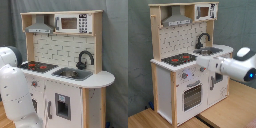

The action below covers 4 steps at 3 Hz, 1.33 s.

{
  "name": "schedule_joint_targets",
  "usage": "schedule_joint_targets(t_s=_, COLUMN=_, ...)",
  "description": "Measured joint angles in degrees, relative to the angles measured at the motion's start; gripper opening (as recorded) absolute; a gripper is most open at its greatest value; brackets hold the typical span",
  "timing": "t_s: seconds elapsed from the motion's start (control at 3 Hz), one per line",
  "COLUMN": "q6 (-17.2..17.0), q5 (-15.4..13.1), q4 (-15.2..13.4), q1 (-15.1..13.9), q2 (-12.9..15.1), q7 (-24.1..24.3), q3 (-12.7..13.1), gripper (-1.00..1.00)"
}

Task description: Play with the kitchen

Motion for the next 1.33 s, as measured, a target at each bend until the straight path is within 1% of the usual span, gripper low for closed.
schedule_joint_targets(t_s=1.33, q6=6.99, q5=14.06, q4=-7.3, q1=10.57, q2=-12.73, q7=-6.45, q3=-7.5, gripper=1.0)
